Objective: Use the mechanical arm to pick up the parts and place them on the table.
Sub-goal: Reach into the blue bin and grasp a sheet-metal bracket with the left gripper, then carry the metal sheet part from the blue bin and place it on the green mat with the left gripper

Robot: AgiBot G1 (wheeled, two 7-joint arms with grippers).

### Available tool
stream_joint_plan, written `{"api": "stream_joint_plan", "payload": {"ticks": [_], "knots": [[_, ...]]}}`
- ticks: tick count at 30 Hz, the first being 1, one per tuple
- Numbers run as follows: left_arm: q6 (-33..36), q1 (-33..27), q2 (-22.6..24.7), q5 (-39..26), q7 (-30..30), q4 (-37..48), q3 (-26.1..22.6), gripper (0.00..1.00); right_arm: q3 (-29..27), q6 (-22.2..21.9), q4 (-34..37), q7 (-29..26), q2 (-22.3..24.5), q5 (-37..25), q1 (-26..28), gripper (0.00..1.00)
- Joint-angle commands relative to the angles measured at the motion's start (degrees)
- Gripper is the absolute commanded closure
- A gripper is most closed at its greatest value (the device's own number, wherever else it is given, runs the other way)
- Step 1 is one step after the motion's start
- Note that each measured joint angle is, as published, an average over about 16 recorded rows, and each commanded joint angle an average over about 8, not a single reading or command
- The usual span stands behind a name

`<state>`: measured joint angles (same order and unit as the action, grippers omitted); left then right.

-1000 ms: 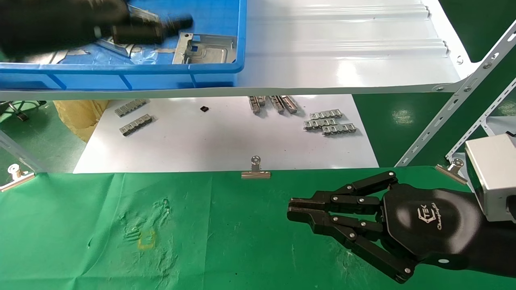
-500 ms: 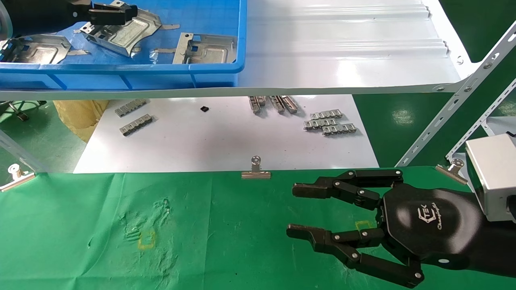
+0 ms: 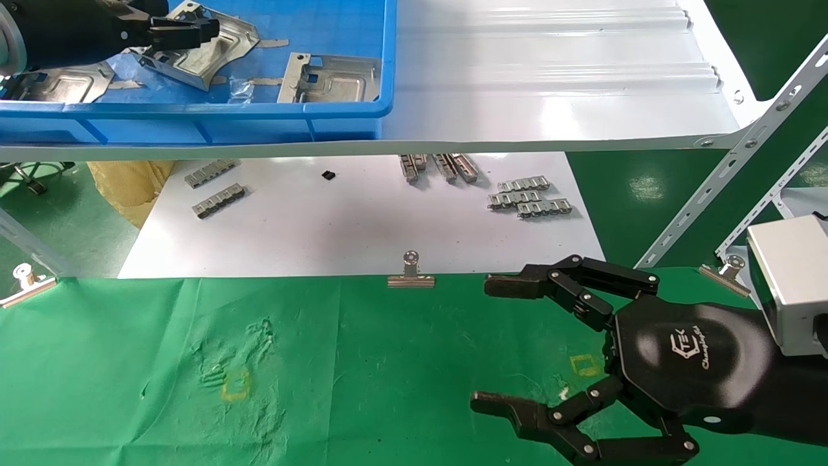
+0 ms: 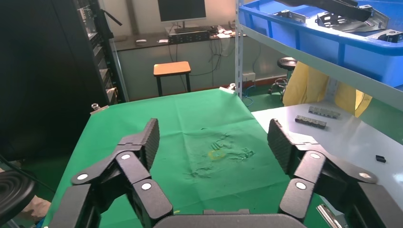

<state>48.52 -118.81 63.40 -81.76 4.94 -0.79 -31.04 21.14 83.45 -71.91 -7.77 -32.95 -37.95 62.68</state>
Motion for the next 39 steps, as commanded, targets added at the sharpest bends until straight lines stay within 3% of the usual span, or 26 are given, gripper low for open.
{"api": "stream_joint_plan", "payload": {"ticks": [1,15,22,26,34,39], "knots": [[-0.26,-0.07,0.02,0.03,0.16,0.35,0.02,1.0,0.0,0.0,0.0,0.0,0.0,0.0,0.0,0.0],[0.88,-0.59,-0.74,-0.88,-0.37,0.58,-0.62,1.0,0.01,0.0,0.0,0.0,0.0,0.0,0.0,0.0],[4.81,-1.31,-1.47,1.2,-1.46,-0.96,0.8,1.0,0.01,0.0,0.0,0.0,0.0,0.01,0.0,0.0],[12.03,-1.72,-2.14,3.36,-3.58,-3.12,2.15,1.0,0.01,0.0,0.0,0.0,0.0,0.01,0.0,0.0],[34.29,-1.18,-3.14,6.73,-10.34,-6.93,3.6,1.0,0.01,0.0,0.0,0.01,0.0,0.01,0.0,0.0],[41.89,0.16,-2.59,6.53,-15.07,-9.09,2.49,1.0,0.01,0.0,0.0,0.01,0.0,0.01,0.0,0.0]]}}
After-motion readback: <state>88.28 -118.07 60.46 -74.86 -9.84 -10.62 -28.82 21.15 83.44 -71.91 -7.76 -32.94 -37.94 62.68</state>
